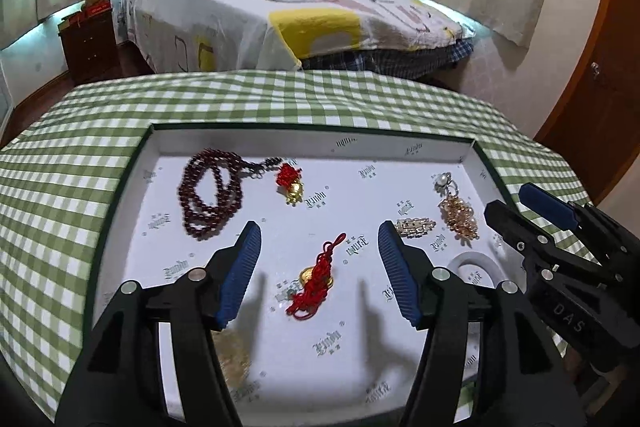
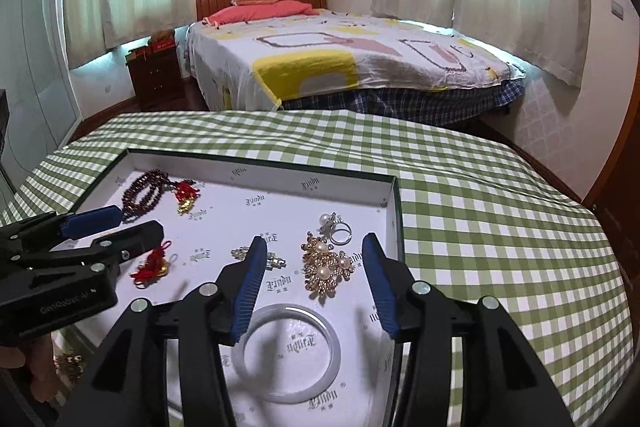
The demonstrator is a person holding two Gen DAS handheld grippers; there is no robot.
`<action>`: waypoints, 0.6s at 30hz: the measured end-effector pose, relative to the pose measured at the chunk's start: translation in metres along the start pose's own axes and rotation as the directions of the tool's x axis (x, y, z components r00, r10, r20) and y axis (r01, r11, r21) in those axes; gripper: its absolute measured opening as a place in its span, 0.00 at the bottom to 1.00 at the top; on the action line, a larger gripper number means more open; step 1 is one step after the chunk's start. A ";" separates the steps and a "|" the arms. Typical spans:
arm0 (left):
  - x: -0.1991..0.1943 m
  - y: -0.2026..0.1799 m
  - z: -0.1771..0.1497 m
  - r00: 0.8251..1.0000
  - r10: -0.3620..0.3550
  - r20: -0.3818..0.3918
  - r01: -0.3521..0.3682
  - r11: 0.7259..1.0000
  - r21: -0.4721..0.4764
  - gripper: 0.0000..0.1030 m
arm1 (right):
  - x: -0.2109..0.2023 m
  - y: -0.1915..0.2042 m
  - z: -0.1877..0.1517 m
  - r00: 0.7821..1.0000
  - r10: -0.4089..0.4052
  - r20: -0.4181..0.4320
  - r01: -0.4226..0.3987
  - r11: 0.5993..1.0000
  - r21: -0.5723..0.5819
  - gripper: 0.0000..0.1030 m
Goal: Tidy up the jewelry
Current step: 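Move the left tool to the gold chain while the right tool moves to the black beaded strand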
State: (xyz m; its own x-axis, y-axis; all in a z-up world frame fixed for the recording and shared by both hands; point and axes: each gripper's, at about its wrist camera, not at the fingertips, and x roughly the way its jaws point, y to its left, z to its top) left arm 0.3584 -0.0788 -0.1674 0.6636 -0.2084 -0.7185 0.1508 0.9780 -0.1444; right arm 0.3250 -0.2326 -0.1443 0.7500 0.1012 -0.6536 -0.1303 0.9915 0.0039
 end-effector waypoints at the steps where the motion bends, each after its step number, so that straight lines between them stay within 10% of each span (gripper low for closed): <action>1: -0.005 0.001 -0.001 1.000 0.001 0.010 -0.001 1.000 0.000 0.58 | -0.004 0.000 0.000 1.000 -0.001 0.005 0.001 1.000 0.003 0.49; 18: -0.077 0.018 -0.035 0.996 0.033 0.086 -0.032 0.999 -0.018 0.58 | -0.064 0.017 -0.022 0.999 0.008 0.050 -0.010 0.999 0.043 0.49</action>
State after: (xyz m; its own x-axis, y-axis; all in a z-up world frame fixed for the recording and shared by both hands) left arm 0.2848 -0.0448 -0.1386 0.7289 -0.1761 -0.6615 0.1167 0.9842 -0.1334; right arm 0.2603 -0.2242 -0.1195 0.7801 0.1133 -0.6153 -0.1104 0.9930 0.0429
